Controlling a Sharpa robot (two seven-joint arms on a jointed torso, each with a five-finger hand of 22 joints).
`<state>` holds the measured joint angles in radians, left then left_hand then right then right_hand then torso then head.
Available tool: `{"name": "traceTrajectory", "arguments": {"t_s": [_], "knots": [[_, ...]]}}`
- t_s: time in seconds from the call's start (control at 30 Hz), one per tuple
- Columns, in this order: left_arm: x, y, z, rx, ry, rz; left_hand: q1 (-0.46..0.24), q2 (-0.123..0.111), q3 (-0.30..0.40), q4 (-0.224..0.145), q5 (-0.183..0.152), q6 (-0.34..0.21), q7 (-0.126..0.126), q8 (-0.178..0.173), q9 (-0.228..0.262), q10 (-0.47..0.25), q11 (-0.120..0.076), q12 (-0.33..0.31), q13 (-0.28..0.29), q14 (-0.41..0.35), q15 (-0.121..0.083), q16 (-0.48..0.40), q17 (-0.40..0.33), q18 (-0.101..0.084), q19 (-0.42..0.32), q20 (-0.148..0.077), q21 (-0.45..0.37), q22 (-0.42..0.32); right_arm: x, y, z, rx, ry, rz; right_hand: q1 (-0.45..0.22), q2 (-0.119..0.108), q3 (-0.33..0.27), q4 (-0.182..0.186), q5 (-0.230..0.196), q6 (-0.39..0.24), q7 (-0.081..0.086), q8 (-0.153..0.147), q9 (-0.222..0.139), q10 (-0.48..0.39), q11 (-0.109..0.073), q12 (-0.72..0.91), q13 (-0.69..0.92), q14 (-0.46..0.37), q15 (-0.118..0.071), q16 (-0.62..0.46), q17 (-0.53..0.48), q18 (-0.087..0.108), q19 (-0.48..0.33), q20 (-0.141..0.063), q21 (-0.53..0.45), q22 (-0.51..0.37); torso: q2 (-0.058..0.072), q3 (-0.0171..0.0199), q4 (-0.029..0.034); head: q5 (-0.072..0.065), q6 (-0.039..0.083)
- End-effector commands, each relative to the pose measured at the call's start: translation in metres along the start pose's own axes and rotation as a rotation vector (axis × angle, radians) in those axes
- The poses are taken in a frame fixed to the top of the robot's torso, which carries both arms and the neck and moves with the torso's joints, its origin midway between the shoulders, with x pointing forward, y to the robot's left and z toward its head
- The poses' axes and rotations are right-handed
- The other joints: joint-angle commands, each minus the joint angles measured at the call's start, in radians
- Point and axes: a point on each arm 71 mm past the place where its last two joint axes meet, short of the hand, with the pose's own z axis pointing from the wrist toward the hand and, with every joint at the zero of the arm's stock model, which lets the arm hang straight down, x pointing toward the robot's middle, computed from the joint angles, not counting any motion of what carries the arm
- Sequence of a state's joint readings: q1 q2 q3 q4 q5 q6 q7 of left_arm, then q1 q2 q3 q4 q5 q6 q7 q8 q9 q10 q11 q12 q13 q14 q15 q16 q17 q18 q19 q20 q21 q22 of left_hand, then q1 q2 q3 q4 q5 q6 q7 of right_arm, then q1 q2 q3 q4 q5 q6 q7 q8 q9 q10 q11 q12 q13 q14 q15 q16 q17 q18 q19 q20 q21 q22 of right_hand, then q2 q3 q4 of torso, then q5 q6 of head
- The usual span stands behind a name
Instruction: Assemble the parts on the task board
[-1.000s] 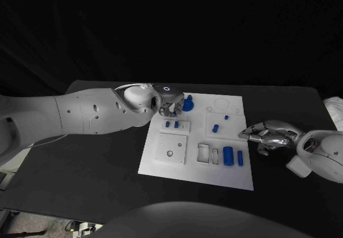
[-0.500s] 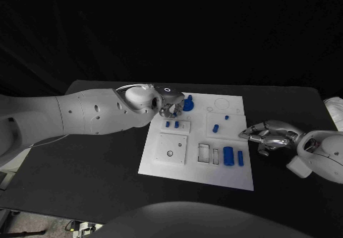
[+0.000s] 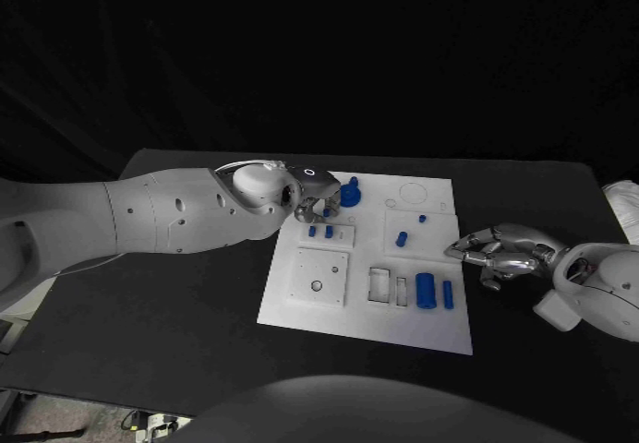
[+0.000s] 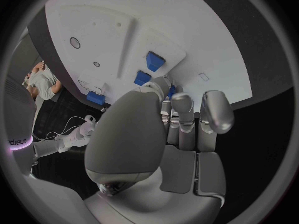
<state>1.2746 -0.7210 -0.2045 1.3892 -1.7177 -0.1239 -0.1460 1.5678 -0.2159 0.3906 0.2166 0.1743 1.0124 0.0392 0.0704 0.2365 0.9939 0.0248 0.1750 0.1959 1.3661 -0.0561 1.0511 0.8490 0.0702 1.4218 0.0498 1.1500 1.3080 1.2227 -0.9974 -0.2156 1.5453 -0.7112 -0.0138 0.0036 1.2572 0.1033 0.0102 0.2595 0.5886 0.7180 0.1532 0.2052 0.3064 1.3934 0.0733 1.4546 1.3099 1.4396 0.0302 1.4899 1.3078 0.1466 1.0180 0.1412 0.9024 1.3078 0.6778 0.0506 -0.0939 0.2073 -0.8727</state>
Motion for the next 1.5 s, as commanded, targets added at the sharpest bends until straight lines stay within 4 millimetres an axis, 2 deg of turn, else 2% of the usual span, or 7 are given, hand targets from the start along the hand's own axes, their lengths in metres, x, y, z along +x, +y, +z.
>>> {"name": "traceTrajectory", "arguments": {"t_s": [0.03, 0.53, 0.97, 1.2, 1.3, 1.43, 1.5], "knots": [[0.001, -0.001, 0.0, 0.0, 0.018, -0.001, 0.0, -0.014, -0.005, 0.008, -0.01, -0.039, -0.022, -0.008, -0.013, -0.037, 0.008, -0.018, -0.013, -0.005, 0.004, -0.005, -0.005, 0.013, -0.007, 0.005, -0.008, 0.151, 0.003, -0.002, 0.0, 0.006, 0.019, -0.004, 0.007, 0.0, 0.003, 0.0, 0.006, 0.002, 0.004, 0.001, -0.001, -0.007, 0.002, -0.004, 0.143, -0.006, 0.0, -0.006, 0.155, 0.005, -0.009, 0.002, -0.005, 0.052, 0.0, 0.0003, 0.0, -0.001, 0.0], [-0.018, 0.006, -0.013, 0.037, -0.267, -0.039, 0.001, -0.014, -0.071, 0.023, -0.027, -0.091, -0.05, -0.005, -0.046, -0.142, 0.02, -0.018, -0.036, -0.001, 0.01, 0.013, 0.009, 0.012, -0.004, 0.013, -0.013, 0.152, 0.001, -0.002, 0.0, -0.01, -0.005, -0.003, 0.01, -0.002, 0.005, -0.003, 0.008, 0.003, 0.004, 0.001, -0.001, -0.006, 0.002, -0.003, 0.144, -0.005, 0.0, -0.005, 0.156, 0.005, -0.009, 0.002, -0.006, 0.052, -0.001, 0.0002, 0.0004, -0.007, 0.0], [-0.052, 0.017, -0.034, 0.068, -0.433, -0.092, -0.044, -0.004, -0.129, 0.074, -0.052, -0.052, -0.039, 0.014, -0.056, -0.107, 0.01, 0.07, -0.02, 0.013, 0.004, 0.051, 0.048, 0.01, 0.007, 0.009, 0.002, 0.157, 0.001, -0.002, -0.006, -0.021, -0.026, 0.001, 0.012, -0.005, 0.006, -0.005, 0.011, 0.005, 0.004, 0.002, 0.0, -0.003, 0.002, -0.002, 0.145, -0.003, 0.0, -0.003, 0.158, 0.004, -0.006, 0.002, -0.004, 0.054, -0.004, 0.0033, 0.0051, -0.015, 0.0], [-0.062, 0.002, -0.031, 0.139, -0.464, -0.147, -0.069, 0.017, -0.139, 0.071, -0.049, -0.028, -0.012, 0.019, -0.066, 0.0, 0.005, 0.219, 0.05, 0.036, 0.002, 0.109, 0.111, 0.004, 0.023, 0.003, 0.039, 0.167, 0.0, 0.002, -0.011, -0.059, -0.05, 0.0, -0.004, -0.013, 0.0, 0.009, -0.011, 0.013, 0.002, 0.007, 0.001, 0.007, 0.001, 0.005, 0.15, 0.004, -0.001, 0.001, 0.162, 0.001, 0.011, 0.001, 0.009, 0.06, -0.004, 0.004, 0.0057, -0.013, 0.0], [-0.064, -0.01, -0.028, 0.176, -0.45, -0.16, -0.072, 0.025, -0.14, 0.071, -0.049, -0.025, -0.009, 0.018, -0.071, -0.014, 0.001, 0.277, 0.091, 0.035, -0.001, 0.117, 0.117, 0.003, 0.024, 0.001, 0.042, 0.167, -0.003, 0.007, -0.015, -0.098, -0.072, -0.004, -0.017, -0.016, -0.011, 0.024, -0.079, 0.02, 0.0, 0.012, 0.003, 0.02, 0.0, 0.013, 0.156, 0.015, -0.002, 0.008, 0.169, -0.003, 0.034, 0.0, 0.028, 0.069, -0.003, 0.0016, 0.0039, -0.02, 0.0], [-0.065, -0.028, -0.019, 0.22, -0.413, -0.167, -0.067, 0.033, -0.145, 0.07, -0.053, -0.009, 0.001, 0.022, -0.077, -0.015, -0.013, 0.428, 0.194, 0.037, -0.009, 0.132, 0.129, 0.002, 0.028, -0.007, 0.055, 0.17, -0.011, 0.019, -0.023, -0.167, -0.124, -0.015, -0.033, -0.013, -0.029, 0.029, -0.156, 0.029, -0.003, 0.018, 0.005, 0.055, -0.003, 0.036, 0.176, 0.045, -0.006, 0.027, 0.19, -0.014, 0.086, -0.003, 0.08, 0.087, -0.006, 0.004, 0.0048, -0.031, 0.0], [-0.064, -0.035, -0.015, 0.235, -0.39, -0.167, -0.067, 0.032, -0.153, 0.073, -0.056, 0.009, 0.018, 0.032, -0.077, 0.003, -0.029, 0.535, 0.27, 0.065, -0.018, 0.184, 0.194, -0.003, 0.039, -0.017, 0.085, 0.177, -0.014, 0.023, -0.026, -0.19, -0.144, -0.019, -0.042, -0.008, -0.04, 0.029, -0.181, 0.03, -0.005, 0.02, 0.006, 0.077, -0.006, 0.05, 0.189, 0.064, -0.009, 0.039, 0.205, -0.021, 0.118, -0.005, 0.114, 0.097, -0.006, 0.0043, 0.0041, -0.033, 0.0]]}}
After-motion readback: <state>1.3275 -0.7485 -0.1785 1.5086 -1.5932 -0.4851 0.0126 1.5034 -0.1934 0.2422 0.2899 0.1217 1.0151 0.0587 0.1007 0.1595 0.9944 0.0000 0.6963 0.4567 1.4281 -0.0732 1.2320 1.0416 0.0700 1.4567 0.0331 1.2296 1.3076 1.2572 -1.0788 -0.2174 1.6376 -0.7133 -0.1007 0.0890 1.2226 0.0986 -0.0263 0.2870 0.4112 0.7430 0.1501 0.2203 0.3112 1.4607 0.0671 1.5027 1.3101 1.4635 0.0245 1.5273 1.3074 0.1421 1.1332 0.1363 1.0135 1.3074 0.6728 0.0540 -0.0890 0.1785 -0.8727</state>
